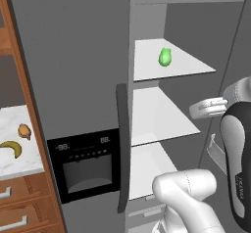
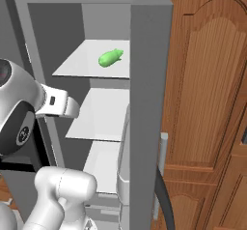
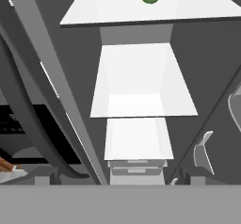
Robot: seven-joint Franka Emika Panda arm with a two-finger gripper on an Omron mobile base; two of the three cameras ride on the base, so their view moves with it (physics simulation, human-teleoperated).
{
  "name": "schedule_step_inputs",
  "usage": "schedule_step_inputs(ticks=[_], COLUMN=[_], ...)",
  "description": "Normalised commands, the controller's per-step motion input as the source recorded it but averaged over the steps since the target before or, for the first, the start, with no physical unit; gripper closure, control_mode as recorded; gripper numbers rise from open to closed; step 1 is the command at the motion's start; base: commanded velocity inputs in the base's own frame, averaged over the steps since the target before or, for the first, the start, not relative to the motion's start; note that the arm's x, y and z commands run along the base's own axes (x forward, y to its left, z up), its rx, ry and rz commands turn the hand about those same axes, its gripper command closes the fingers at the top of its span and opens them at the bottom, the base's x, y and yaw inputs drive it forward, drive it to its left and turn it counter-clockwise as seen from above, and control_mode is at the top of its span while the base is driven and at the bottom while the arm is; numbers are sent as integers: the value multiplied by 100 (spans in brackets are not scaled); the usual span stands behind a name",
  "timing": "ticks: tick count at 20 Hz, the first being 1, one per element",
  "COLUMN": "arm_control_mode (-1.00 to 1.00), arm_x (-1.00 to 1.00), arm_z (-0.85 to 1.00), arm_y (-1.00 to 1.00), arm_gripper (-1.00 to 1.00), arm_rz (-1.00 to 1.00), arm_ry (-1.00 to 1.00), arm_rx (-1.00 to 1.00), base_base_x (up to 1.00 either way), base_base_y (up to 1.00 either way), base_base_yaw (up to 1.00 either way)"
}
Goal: Open the fridge, remove the banana, corn, and chicken drumstick, and place them on any counter.
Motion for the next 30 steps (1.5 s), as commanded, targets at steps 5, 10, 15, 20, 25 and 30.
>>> schedule_step_inputs(ticks=[5,10,15,20,25,30], arm_control_mode=[100,100,100,100,-100,-100], arm_x=[0,0,0,0,1,1], arm_z=[0,0,0,0,0,3], arm_y=[0,0,0,0,0,0], arm_gripper=[-100,-100,-100,-100,-100,-100], arm_rz=[0,0,0,0,-2,-13], arm_ry=[0,0,0,0,3,1], arm_rx=[0,0,0,0,1,0], base_base_x=[44,52,27,3,0,0], base_base_y=[0,0,-1,0,0,0], base_base_yaw=[-1,-1,-3,0,0,0])
